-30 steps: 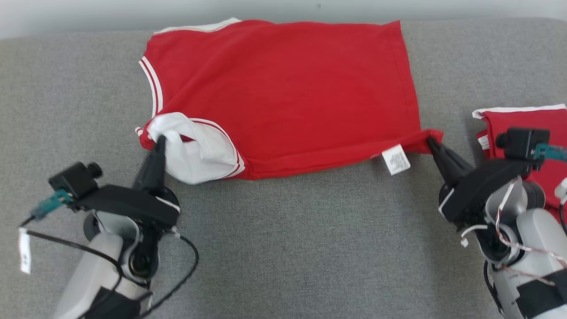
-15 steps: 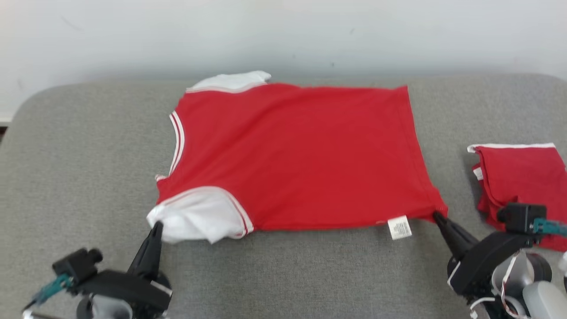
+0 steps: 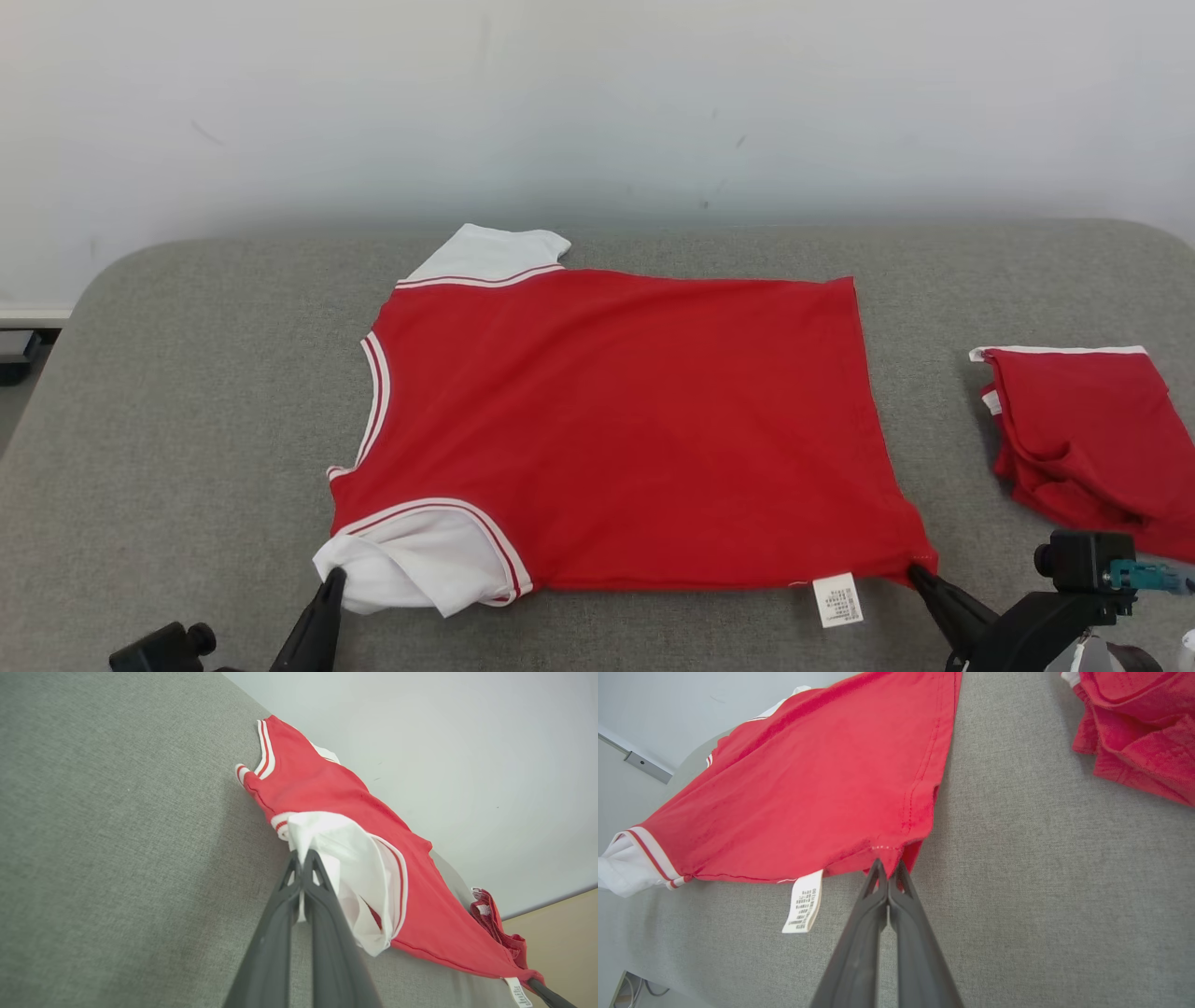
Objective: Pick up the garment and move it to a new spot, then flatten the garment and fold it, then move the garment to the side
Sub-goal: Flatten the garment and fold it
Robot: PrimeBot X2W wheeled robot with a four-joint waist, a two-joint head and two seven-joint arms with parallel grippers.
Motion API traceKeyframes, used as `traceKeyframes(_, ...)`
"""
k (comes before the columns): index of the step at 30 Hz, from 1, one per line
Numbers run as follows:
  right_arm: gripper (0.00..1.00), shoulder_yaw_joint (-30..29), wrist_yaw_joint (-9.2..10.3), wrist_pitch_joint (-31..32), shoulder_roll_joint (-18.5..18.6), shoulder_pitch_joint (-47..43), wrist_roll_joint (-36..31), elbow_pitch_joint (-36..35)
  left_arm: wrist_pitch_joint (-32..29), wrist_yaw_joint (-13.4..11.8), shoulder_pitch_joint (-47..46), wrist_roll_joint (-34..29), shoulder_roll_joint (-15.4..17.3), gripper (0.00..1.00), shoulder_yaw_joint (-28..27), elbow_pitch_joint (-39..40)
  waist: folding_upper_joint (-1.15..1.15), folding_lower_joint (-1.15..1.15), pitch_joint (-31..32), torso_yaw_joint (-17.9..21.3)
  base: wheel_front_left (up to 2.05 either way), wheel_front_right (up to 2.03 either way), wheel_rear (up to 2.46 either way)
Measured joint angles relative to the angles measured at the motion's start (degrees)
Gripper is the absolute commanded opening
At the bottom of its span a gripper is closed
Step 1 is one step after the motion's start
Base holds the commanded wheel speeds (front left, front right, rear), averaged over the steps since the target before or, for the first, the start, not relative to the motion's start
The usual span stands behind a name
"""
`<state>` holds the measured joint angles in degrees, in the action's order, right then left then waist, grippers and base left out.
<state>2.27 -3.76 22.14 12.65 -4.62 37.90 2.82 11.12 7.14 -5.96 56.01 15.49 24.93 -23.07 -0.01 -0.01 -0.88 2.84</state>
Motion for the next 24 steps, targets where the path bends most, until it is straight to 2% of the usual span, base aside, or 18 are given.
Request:
traceKeyframes(1,0.00,0.1,0.20,0.4,0.0,-0.3,0.2,-0.3,0.0,0.0,0.1,-0.1,0.2,0.15,0.3,0.0,0.00,0.01,0.0,0.0,0.00,0.00,0.00)
traceKeyframes(3,0.00,0.6,0.34,1.1,0.0,-0.9,0.4,-1.0,0.0,0.0,0.1,-0.7,0.9,0.36,0.8,-0.3,0.00,0.00,0.1,0.1,0.00,0.00,0.00)
traceKeyframes(4,0.00,1.1,0.73,1.5,0.0,-1.1,0.2,-1.1,0.0,0.0,0.2,-1.2,1.1,0.53,1.3,-0.4,0.00,0.00,0.1,0.2,0.00,0.00,0.00)
traceKeyframes(5,0.00,1.5,0.80,1.7,0.0,-1.1,0.0,-1.2,0.0,0.0,0.4,-1.5,1.2,0.80,1.5,-0.5,0.00,0.00,0.1,0.2,0.00,0.00,0.00)
traceKeyframes(6,0.00,1.6,0.82,2.2,0.0,-1.2,-0.1,-1.3,0.0,0.0,0.7,-1.5,1.2,0.85,1.6,-0.5,0.00,0.01,0.1,0.2,0.00,0.00,0.00)
traceKeyframes(9,0.00,2.1,1.54,3.2,0.3,-1.9,-0.7,-1.4,0.0,0.0,1.2,-2.1,1.3,0.86,2.0,-1.2,0.00,0.01,0.0,0.3,0.00,0.00,0.00)
traceKeyframes(10,0.00,2.3,1.81,3.7,0.5,-2.2,-0.9,-1.4,0.0,0.0,1.2,-2.1,1.5,0.98,2.1,-1.3,0.00,0.01,0.0,0.3,0.00,0.00,0.00)
traceKeyframes(11,0.00,2.4,1.87,4.1,0.9,-2.4,-1.2,-1.4,0.0,0.0,1.2,-2.3,1.8,1.00,2.3,-1.5,0.00,0.01,0.0,0.3,0.00,0.00,0.00)
traceKeyframes(12,0.15,2.4,2.32,4.3,1.1,-2.6,-1.7,-1.4,0.0,0.0,1.3,-2.8,2.2,1.00,2.6,-1.7,0.00,0.01,0.0,0.2,0.00,0.00,0.00)
traceKeyframes(13,0.44,2.4,2.57,4.7,1.5,-2.9,-2.1,-1.4,0.0,0.0,1.5,-3.5,2.7,1.00,2.8,-1.9,0.00,0.01,0.0,0.2,0.00,0.00,0.00)
traceKeyframes(14,1.00,2.5,2.82,5.2,1.9,-3.2,-2.5,-1.3,0.0,0.0,1.9,-4.2,3.1,1.00,2.9,-2.0,0.00,0.01,0.0,0.2,0.00,0.00,0.00)
traceKeyframes(18,1.00,2.4,4.39,6.2,3.3,-4.5,-4.3,-0.7,-0.1,-0.7,3.5,-6.0,4.8,1.00,3.8,-3.4,0.01,0.01,0.1,0.0,0.00,0.00,0.00)
traceKeyframes(24,1.00,1.6,6.38,6.9,4.4,-5.1,-6.3,-1.0,0.0,-4.1,5.3,-8.7,7.8,1.00,3.4,-5.4,0.01,0.01,0.9,-0.4,0.00,0.00,0.00)
